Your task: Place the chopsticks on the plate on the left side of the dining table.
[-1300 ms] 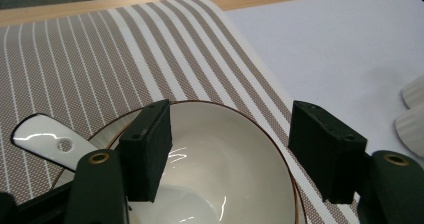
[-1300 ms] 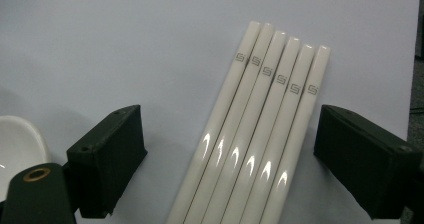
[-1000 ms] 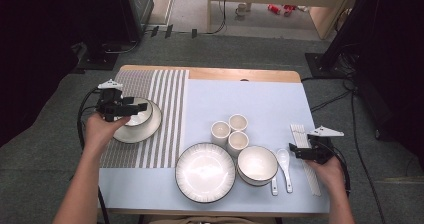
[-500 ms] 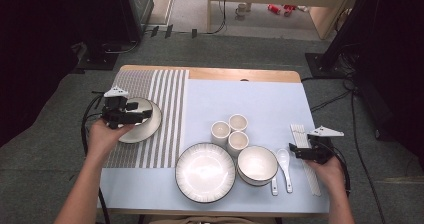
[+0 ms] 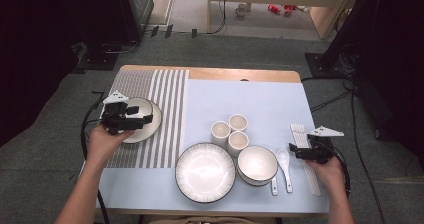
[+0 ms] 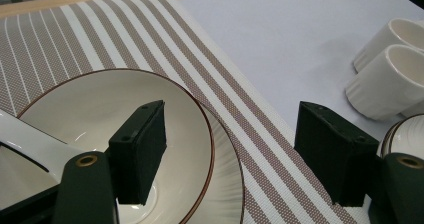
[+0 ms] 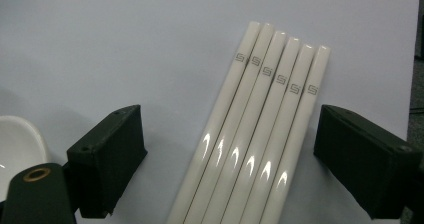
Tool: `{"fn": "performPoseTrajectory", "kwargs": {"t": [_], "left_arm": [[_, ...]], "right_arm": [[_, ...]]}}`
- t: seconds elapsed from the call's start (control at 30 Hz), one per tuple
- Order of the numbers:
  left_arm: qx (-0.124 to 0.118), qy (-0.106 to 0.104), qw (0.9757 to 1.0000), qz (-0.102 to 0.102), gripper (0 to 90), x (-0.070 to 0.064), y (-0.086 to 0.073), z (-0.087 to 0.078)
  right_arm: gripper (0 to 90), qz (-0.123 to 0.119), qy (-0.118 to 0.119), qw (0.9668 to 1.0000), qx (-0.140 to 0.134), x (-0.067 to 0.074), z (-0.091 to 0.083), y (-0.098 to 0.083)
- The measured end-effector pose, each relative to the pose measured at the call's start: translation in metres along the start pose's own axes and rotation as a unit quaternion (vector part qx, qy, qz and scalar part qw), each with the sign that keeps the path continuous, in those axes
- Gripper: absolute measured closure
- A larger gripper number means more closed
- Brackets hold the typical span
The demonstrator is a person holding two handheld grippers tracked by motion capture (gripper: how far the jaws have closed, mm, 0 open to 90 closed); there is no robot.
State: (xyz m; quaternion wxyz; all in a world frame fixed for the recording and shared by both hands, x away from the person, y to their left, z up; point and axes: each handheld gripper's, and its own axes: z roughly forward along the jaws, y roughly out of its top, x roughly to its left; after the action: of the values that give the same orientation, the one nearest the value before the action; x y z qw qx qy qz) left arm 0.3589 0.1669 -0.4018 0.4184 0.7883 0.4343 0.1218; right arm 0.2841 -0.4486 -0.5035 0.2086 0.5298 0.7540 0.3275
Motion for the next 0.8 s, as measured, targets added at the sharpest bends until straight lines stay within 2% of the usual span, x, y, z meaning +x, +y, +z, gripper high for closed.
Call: {"fn": "performPoseTrajectory", "kwargs": {"t": [0.2,0.37,0.57,0.8], "left_arm": [[0.005,-0.005,1.0000,0.002,27.9,-0.005,-0.003,0.001],[0.006,-0.008,0.9999,-0.010,28.0,-0.006,-0.006,0.000],[0.007,-0.006,1.0000,0.000,28.0,-0.011,-0.010,-0.001],[-0.003,-0.010,0.9999,-0.003,27.7,-0.013,-0.011,-0.002]], "right_arm": [[12.1,0.000,0.000,1.0000,0.000,0.000,0.000,0.000],[12.1,0.000,0.000,1.0000,0.000,0.000,0.000,0.000],[12.1,0.000,0.000,1.0000,0.000,0.000,0.000,0.000],[12.1,0.000,0.000,1.0000,0.000,0.000,0.000,0.000]]}}
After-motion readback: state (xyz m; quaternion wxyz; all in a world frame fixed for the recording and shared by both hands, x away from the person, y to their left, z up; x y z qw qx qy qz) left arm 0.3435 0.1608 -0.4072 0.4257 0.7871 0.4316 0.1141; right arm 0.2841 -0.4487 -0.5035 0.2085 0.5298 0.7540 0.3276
